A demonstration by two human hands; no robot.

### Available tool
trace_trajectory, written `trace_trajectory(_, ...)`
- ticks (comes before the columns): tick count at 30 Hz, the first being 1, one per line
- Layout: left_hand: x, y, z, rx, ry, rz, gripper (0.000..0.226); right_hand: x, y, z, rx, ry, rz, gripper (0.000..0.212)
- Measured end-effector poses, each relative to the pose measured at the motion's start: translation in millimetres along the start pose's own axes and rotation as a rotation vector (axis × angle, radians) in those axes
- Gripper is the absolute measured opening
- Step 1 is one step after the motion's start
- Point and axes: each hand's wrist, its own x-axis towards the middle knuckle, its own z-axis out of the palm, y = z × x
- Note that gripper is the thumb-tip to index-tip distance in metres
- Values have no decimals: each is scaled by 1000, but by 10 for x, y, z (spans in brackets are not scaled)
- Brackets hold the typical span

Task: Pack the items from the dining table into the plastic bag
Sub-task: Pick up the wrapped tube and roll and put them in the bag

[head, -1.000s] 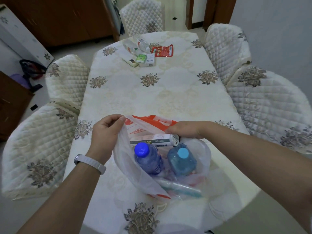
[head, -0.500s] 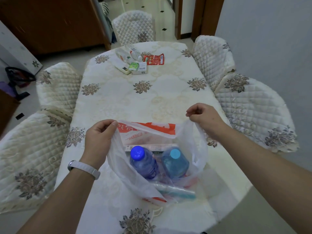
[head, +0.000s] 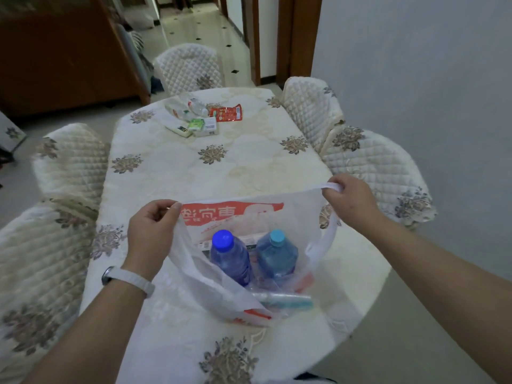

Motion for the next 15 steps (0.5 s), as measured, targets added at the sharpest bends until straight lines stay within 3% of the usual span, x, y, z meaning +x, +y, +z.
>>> trace_trajectory(4,-114,-103,-80,5,-61,14,11,-268,-156,-46,-3,-2,8,6)
trace_trajectory(6,-217,-158,-120,42,-96,39,3,-436,-169,-12,-45,-4,-13,16)
trace_trajectory(10,-435,-214,-244,147,-128,115,27,-815,-141,30,-156,36,-113,47)
trace_trajectory(15,-740,-205,-451,320,-139,220,43,-1118,-87,-17,-301,87,-296,42)
